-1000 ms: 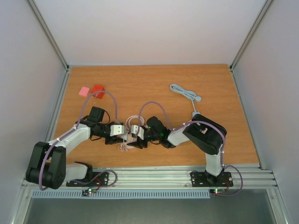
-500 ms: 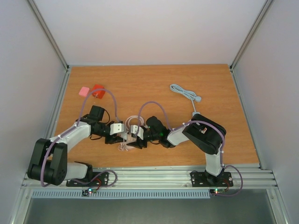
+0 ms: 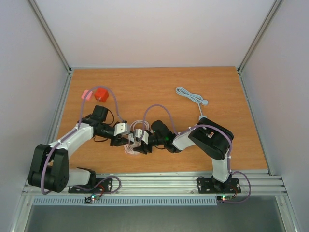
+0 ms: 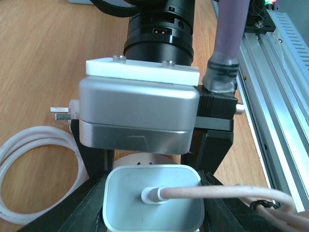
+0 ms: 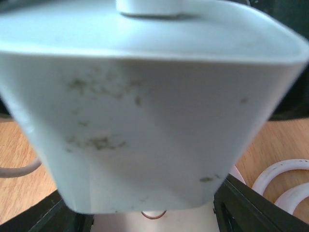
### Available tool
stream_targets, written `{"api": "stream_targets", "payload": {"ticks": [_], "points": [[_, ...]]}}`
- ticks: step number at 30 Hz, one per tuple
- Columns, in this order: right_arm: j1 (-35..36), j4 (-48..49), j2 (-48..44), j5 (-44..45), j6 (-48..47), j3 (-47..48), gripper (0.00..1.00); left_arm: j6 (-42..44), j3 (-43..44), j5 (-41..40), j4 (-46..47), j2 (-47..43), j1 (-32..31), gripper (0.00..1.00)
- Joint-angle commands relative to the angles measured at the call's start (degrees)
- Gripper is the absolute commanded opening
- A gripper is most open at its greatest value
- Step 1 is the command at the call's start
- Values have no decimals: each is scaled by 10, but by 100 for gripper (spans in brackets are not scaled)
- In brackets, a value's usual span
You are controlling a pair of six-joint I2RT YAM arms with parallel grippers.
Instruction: Pull the plug off the socket
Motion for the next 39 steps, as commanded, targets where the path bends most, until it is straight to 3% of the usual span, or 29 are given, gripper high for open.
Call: {"api": "stream_targets", "payload": {"ticks": [1,16,27,39], "points": [[1,-149,47,62,-23,-31,67,26,26,8,-28,-12,16,25],[1,-168,-33,19,34,-7,70,108,178,-106,-184,59,173,26],[1,-170,-86,14,47,2,71,68,215,-265,-131,113,252,26],[2,-197,-143,19,49,10,73,-61,264,-441,-24,228,260,25]]}}
